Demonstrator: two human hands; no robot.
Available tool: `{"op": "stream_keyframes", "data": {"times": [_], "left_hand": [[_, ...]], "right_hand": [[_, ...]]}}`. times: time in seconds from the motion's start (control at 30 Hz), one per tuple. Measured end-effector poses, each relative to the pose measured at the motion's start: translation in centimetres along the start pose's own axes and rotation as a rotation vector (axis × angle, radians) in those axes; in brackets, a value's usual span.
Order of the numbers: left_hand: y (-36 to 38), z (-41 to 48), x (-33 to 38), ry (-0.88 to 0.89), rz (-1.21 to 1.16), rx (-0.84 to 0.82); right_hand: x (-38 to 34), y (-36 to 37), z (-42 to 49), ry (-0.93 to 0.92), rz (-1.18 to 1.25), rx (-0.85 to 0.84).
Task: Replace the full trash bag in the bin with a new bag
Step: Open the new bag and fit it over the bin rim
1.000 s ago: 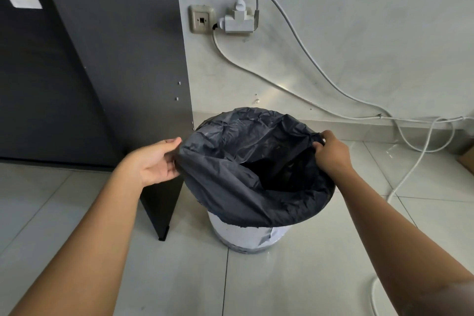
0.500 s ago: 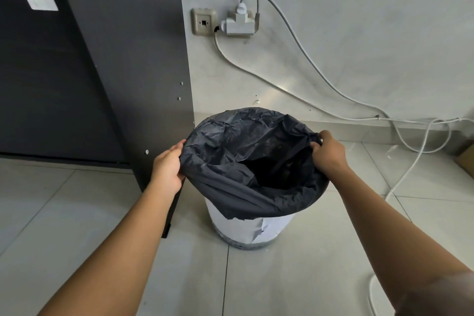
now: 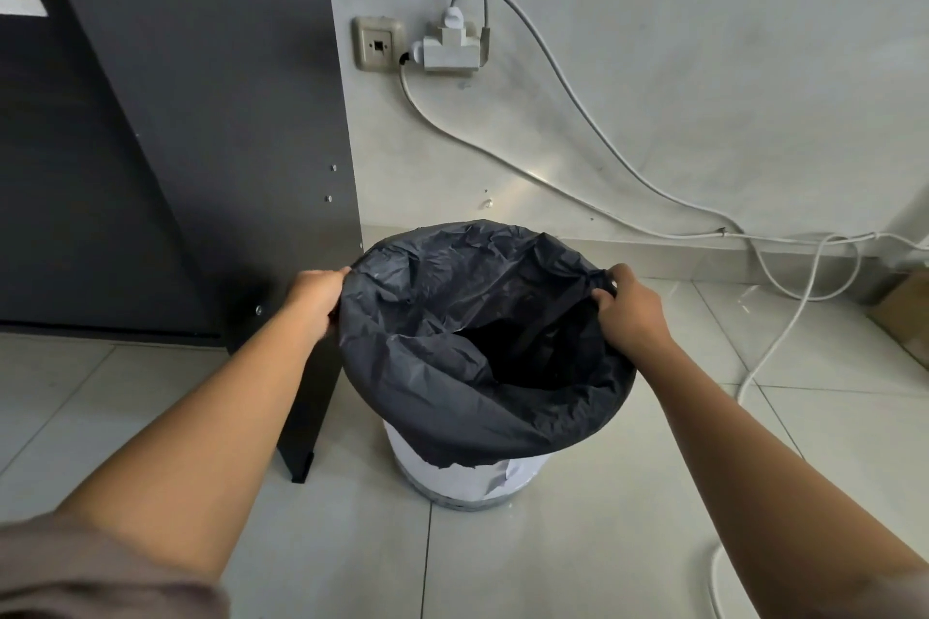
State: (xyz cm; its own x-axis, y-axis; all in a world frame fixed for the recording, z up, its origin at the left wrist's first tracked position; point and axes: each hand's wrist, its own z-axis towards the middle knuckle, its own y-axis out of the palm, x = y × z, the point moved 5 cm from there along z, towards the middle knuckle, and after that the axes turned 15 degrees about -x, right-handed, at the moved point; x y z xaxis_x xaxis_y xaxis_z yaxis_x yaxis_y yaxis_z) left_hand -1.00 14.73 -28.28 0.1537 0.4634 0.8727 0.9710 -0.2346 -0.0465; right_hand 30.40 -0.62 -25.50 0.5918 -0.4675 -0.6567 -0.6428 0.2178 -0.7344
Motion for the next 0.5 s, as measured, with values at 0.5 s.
{"op": "stream_keyframes", "data": {"times": [0.5], "left_hand": [[1.5,2.6,1.6,-0.096,0.021,-0.231]], "right_hand": [[0.4,0.1,0.9,-0.016,0.064,-0.016]]}}
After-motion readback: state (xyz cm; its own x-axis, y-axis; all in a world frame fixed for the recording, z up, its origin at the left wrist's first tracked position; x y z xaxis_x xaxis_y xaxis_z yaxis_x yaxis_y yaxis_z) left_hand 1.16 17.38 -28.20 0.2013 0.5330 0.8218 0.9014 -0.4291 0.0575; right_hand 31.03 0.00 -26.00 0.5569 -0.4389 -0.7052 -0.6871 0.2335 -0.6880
